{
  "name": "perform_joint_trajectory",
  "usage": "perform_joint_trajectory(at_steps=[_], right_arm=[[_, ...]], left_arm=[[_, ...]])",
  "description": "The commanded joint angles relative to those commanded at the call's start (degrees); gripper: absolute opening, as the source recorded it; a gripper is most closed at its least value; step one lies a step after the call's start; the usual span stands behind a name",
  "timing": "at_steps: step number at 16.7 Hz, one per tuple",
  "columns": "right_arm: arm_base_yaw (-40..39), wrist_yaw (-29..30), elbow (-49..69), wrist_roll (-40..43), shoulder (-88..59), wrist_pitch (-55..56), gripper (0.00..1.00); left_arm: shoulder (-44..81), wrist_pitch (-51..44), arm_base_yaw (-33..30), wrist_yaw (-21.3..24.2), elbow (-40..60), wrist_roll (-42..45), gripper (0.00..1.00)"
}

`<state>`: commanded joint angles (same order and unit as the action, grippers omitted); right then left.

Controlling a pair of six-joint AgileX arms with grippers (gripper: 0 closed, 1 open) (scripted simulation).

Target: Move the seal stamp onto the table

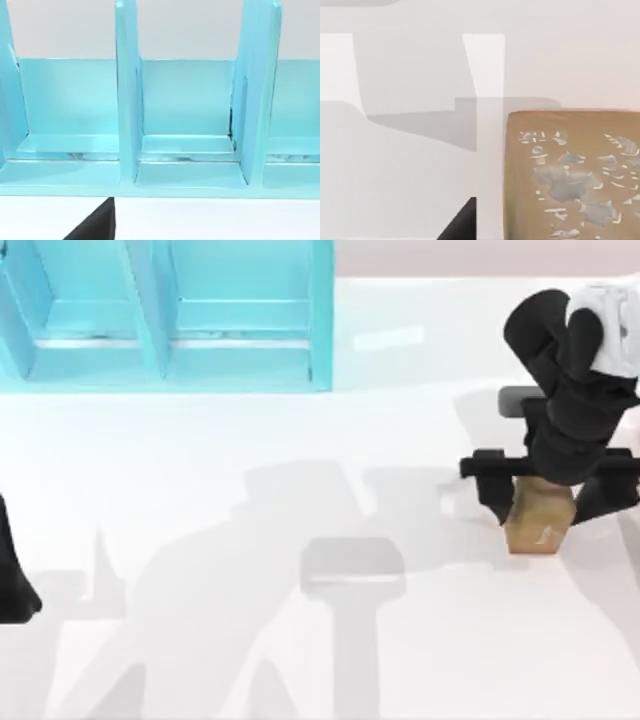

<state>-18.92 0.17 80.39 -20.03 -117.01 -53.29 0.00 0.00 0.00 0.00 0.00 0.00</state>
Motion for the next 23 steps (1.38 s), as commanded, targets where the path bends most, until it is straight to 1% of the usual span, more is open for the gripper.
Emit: perform_joint_trajectory(at_steps=[1,10,12,15,20,23], right_arm=[[0.0,0.0,0.0,0.0,0.0,0.0,1.0],[0.1,0.0,0.2,0.0,0.0,-0.2,1.0],[0.2,0.0,2.2,-0.1,0.0,-2.2,1.0],[0.2,0.0,9.3,-0.1,0.6,-9.8,1.0],[0.3,0.1,23.8,0.2,2.6,-27.4,1.0],[0.4,0.0,28.6,0.3,3.7,-32.4,1.0]], left_arm=[[0.0,0.0,0.0,0.0,0.0,0.0,1.0],[0.0,0.0,0.0,0.0,0.0,0.0,1.0],[0.0,0.0,0.0,0.0,0.0,0.0,1.0],[0.0,0.0,0.0,0.0,0.0,0.0,1.0],[0.0,0.0,0.0,0.0,0.0,0.0,1.0],[0.0,0.0,0.0,0.0,0.0,0.0,1.0]])
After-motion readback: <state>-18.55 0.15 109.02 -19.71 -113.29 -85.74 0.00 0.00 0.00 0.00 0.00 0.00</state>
